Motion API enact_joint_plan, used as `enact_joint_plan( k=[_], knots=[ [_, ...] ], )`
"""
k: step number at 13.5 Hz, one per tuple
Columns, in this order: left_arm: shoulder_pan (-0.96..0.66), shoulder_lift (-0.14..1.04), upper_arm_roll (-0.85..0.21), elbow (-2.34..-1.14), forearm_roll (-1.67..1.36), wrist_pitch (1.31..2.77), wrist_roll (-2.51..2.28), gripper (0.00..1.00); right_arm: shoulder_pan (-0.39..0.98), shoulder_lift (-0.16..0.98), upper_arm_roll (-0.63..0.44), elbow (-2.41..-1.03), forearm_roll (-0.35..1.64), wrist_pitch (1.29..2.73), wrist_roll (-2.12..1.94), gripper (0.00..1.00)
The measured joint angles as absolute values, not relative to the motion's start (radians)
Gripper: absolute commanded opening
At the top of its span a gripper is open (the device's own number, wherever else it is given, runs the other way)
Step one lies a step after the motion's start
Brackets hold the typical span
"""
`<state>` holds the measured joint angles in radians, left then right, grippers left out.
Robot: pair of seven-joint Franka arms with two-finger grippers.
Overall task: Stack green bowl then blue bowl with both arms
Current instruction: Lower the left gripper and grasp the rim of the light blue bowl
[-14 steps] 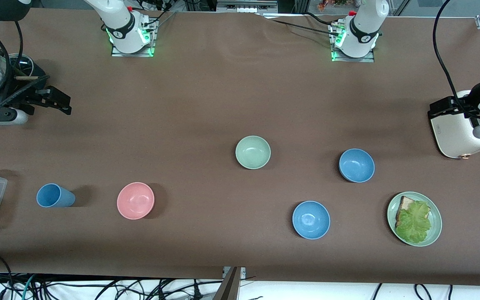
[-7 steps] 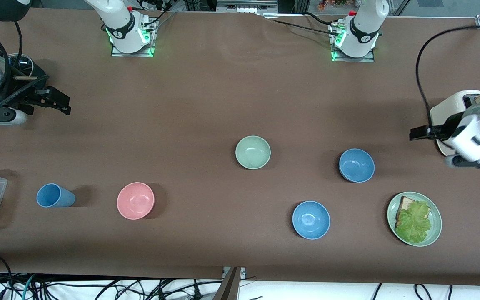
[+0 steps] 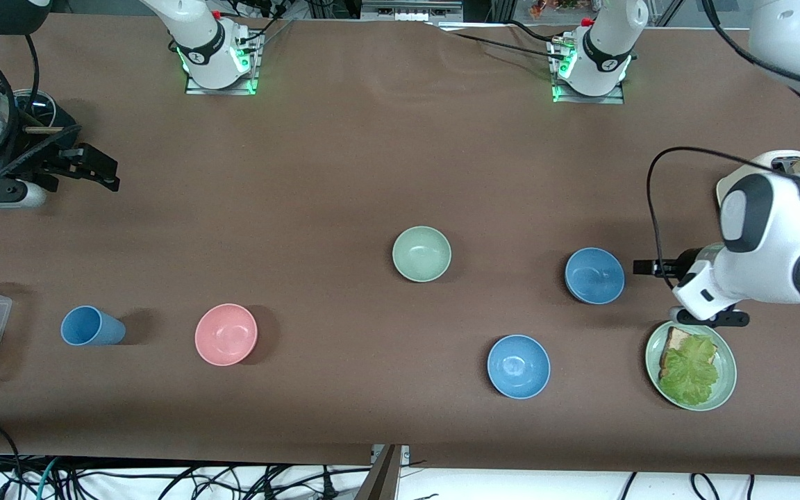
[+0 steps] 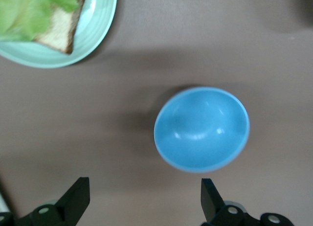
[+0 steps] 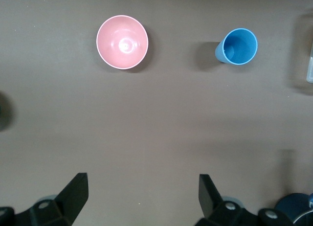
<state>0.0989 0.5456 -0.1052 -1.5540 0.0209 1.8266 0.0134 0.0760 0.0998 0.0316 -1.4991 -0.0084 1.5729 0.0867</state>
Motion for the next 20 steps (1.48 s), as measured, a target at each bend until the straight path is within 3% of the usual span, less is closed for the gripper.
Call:
enact_joint_plan(
  k=[3,4,5,7,8,17,20],
  knots=[
    [0.102,0.547,-0.105,-1.694,0.018,2.004,0.022,0.99,0.076,0.1,0.031,-1.499,-0.008,1.573,0.087,1.0],
    [0.102,0.547,-0.105,-1.738,0.015,2.062,0.023,0.92,0.076,0.1,0.031,-1.499,-0.008,1.573,0.087,1.0],
    [0.102,0.547,-0.105,-1.781,0.014,2.122,0.023,0.72,0.076,0.1,0.031,-1.499,-0.008,1.573,0.087,1.0],
    [0.102,0.547,-0.105,-1.845,0.014,2.209,0.023,0.14,0.076,0.1,0.031,-1.499,-0.008,1.573,0.087,1.0],
    [0.102,0.547,-0.105,-1.863,0.013,2.228,0.023,0.0,0.076,0.1,0.031,-1.499,-0.008,1.573,0.087,1.0],
    [0.102,0.524,-0.106,-1.874,0.007,2.23,0.025,0.0,0.076,0.1,0.029,-1.499,-0.008,1.573,0.087,1.0],
    [0.101,0.495,-0.124,-1.787,0.0,2.076,0.026,0.0,0.075,0.1,0.029,-1.499,-0.008,1.573,0.087,1.0]
  ],
)
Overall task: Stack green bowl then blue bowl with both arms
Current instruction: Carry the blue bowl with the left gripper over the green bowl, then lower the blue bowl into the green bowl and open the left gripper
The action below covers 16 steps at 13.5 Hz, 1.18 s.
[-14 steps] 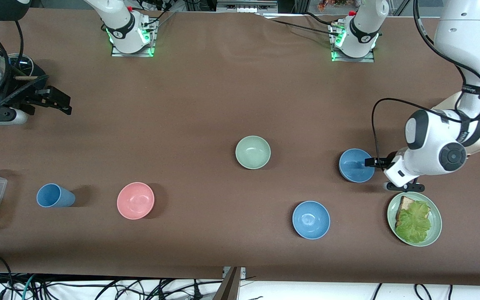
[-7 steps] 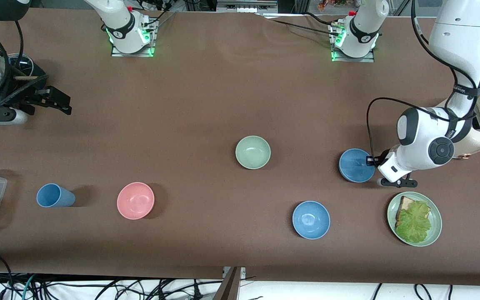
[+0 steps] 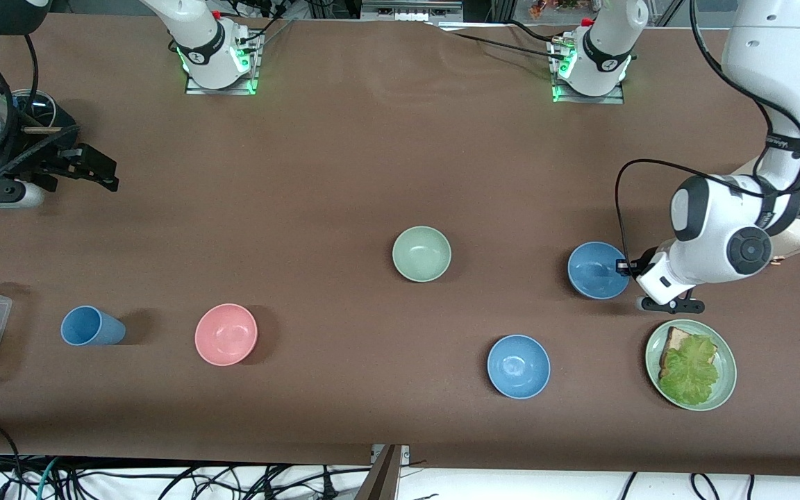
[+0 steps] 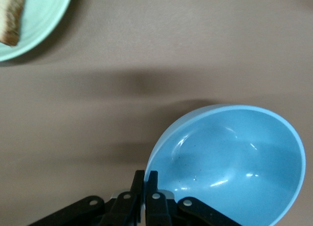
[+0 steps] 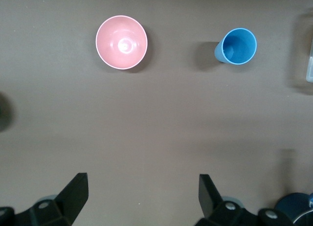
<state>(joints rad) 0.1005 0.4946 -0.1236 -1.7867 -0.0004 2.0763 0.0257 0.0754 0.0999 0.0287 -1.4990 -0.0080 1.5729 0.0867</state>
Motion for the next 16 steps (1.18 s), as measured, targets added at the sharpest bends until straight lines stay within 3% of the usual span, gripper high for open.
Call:
enact_joint_plan(
  k=[3,6,10,16],
  knots=[
    [0.082,0.453,-0.233,-1.634,-0.015,1.889,-0.012,0.0,0.075,0.1,0.028,-1.499,-0.008,1.573,0.087,1.0],
    [-0.047,0.451,-0.284,-1.556,-0.053,1.862,-0.151,0.0,0.075,0.1,0.024,-1.499,-0.008,1.573,0.087,1.0],
    [-0.269,0.584,-0.281,-1.414,-0.054,1.867,-0.429,0.0,0.074,0.1,0.022,-1.499,-0.008,1.573,0.087,1.0],
    [-0.332,0.752,-0.277,-1.35,-0.054,1.909,-0.489,0.0,0.067,0.111,-0.01,-1.499,0.007,1.573,0.087,1.0]
  ],
)
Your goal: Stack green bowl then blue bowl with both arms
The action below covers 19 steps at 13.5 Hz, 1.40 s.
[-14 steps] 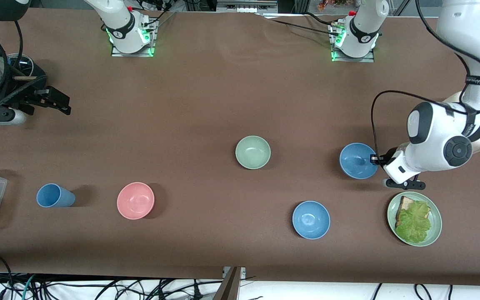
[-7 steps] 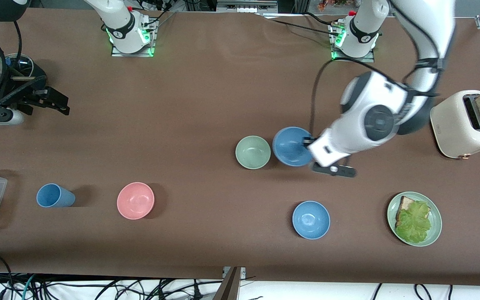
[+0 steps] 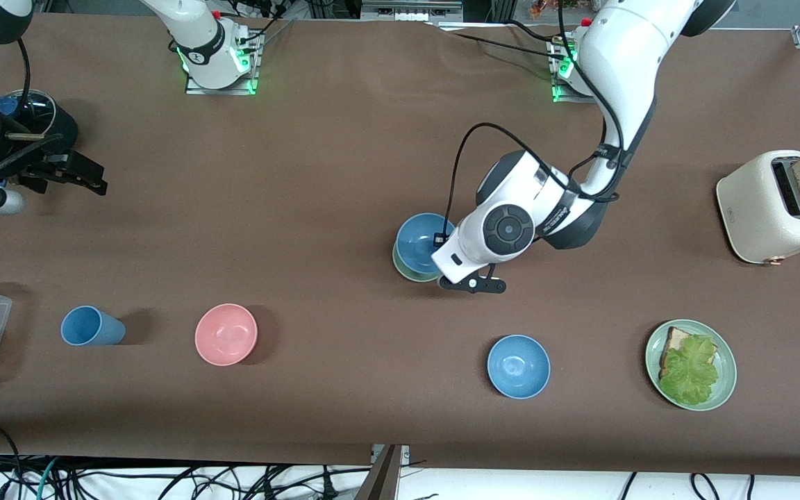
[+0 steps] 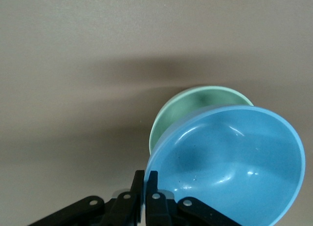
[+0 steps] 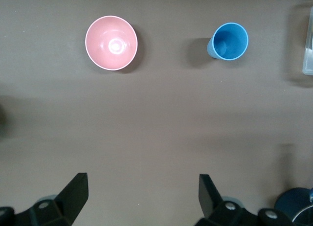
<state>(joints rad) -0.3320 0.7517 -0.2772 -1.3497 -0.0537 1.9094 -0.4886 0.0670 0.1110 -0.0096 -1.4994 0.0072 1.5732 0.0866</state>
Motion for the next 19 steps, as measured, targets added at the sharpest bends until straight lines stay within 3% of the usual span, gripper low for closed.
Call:
enact_joint_plan(
  k=[2,3,4,12,19],
  knots=[
    [-0.332,0.769,-0.275,-1.347,-0.054,1.933,-0.489,0.0,0.067,0.111,-0.01,-1.499,0.01,1.573,0.087,1.0],
    [-0.332,0.772,-0.274,-1.345,-0.054,1.934,-0.489,0.22,0.067,0.111,-0.01,-1.499,0.011,1.573,0.087,1.0],
    [-0.332,0.774,-0.274,-1.344,-0.054,1.934,-0.489,0.99,0.067,0.111,-0.01,-1.499,0.011,1.573,0.087,1.0],
    [-0.325,0.786,-0.269,-1.305,-0.054,1.933,-0.489,1.0,0.067,0.111,-0.01,-1.499,0.014,1.573,0.087,1.0],
    [-0.215,0.532,-0.254,-1.266,-0.054,1.645,-0.49,1.0,0.068,0.111,-0.01,-1.498,0.016,1.573,0.087,1.0]
  ],
)
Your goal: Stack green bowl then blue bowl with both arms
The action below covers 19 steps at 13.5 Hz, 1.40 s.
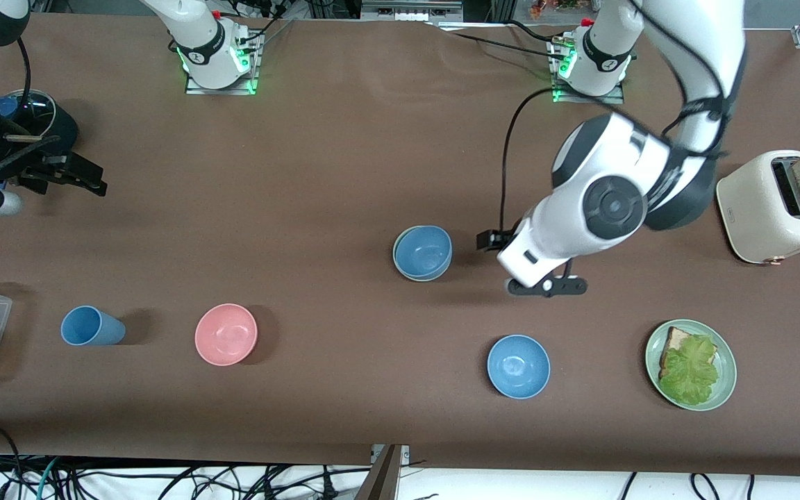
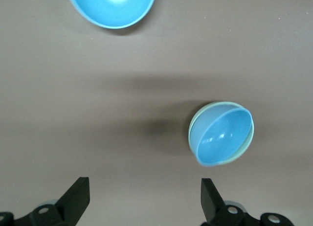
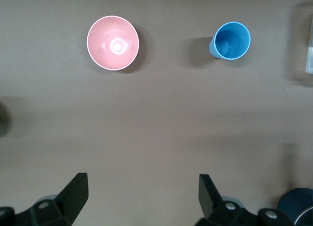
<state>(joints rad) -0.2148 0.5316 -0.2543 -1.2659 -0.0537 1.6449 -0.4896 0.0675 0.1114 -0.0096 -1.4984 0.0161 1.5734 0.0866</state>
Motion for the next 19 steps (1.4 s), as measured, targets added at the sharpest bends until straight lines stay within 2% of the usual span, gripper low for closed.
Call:
enact_joint_plan(
  k=[6,9,12,15,19],
  knots=[
    [0.009,0.358,-0.242,-1.29,-0.054,1.491,-0.299,1.0,0.068,0.111,-0.006,-1.498,0.019,1.573,0.087,1.0],
    [0.097,0.175,-0.238,-1.47,-0.044,1.492,-0.203,1.0,0.068,0.111,-0.004,-1.497,0.02,1.574,0.087,1.0],
    [0.075,-0.005,-0.209,-1.679,-0.015,1.562,-0.191,1.0,0.069,0.111,-0.004,-1.497,0.02,1.574,0.087,1.0],
    [0.001,-0.035,-0.114,-1.734,-0.017,1.593,-0.19,1.0,0.069,0.111,-0.004,-1.497,0.034,1.574,0.087,1.0],
    [0.001,-0.028,-0.097,-1.734,-0.017,1.6,-0.19,1.0,0.069,0.111,-0.003,-1.497,0.037,1.574,0.087,1.0]
  ],
)
